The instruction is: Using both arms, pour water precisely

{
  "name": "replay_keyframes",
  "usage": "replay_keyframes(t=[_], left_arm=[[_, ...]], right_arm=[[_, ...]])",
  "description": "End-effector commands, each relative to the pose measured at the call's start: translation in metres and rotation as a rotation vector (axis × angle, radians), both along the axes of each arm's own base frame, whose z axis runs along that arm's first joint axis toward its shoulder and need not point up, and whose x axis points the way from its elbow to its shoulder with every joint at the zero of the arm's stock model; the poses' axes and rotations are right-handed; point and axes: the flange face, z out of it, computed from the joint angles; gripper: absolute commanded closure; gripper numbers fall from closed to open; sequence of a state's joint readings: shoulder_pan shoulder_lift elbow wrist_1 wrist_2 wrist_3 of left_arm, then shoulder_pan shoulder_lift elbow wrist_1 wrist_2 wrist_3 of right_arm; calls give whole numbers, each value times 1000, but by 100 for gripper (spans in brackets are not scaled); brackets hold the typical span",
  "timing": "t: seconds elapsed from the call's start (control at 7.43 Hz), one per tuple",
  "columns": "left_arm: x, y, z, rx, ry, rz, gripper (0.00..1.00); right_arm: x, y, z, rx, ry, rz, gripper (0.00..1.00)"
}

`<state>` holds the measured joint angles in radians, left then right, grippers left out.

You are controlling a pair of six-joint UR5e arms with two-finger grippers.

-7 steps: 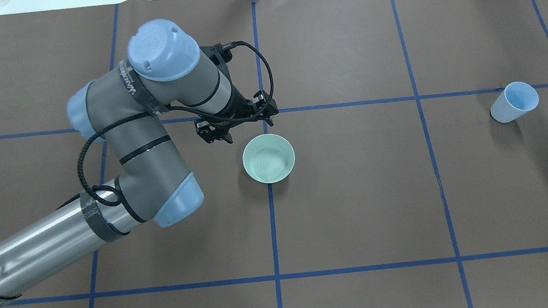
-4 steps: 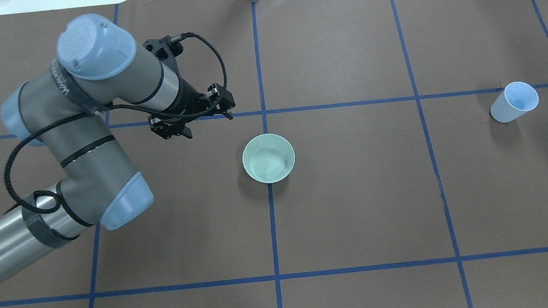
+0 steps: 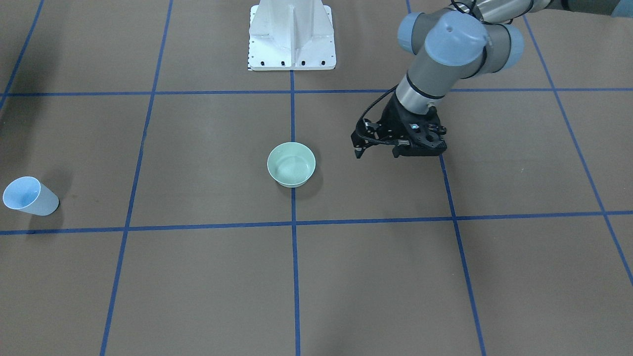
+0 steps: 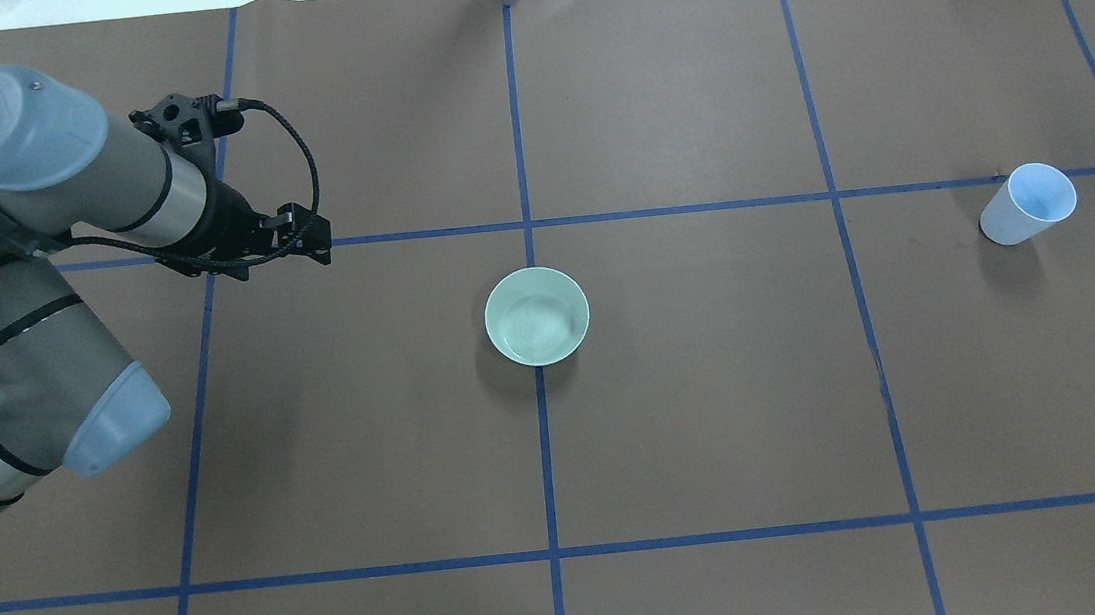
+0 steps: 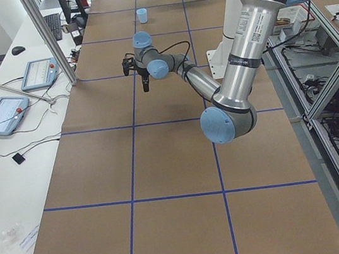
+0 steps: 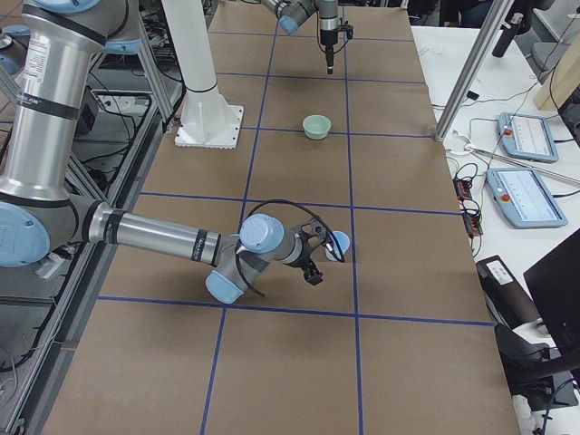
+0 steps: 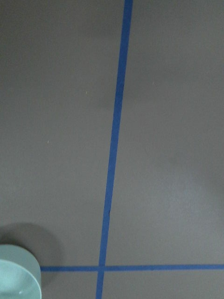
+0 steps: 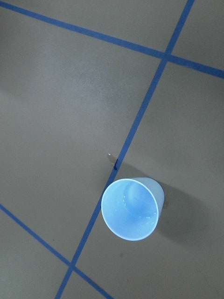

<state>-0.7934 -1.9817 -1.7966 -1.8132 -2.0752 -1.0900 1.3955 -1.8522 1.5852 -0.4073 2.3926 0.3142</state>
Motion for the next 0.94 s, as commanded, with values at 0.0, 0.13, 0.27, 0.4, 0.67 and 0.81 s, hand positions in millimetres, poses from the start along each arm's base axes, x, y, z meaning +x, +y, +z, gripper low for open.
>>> replay_keyframes(t=[0.0, 0.13, 0.27, 0.4, 0.67, 0.81], left_arm=[[-6, -3, 12, 3, -16, 0, 0], [-6, -3, 12, 0, -16, -2, 0], [-6, -3, 12, -3, -15, -5, 0], [-6, -3, 12, -4, -17, -6, 0], [-7, -4, 11, -3, -16, -7, 0], [-7, -4, 11, -3, -16, -7, 0]], right_arm=[[3, 13, 22, 61, -1, 24, 0], [-4, 10, 20, 66, 1, 32, 0], [-30, -11, 7, 69, -1, 40, 0], [-59, -21, 2, 103, 33, 59, 0], [-91, -34, -12, 90, -4, 68, 1], [-103, -34, -14, 96, -9, 42, 1]])
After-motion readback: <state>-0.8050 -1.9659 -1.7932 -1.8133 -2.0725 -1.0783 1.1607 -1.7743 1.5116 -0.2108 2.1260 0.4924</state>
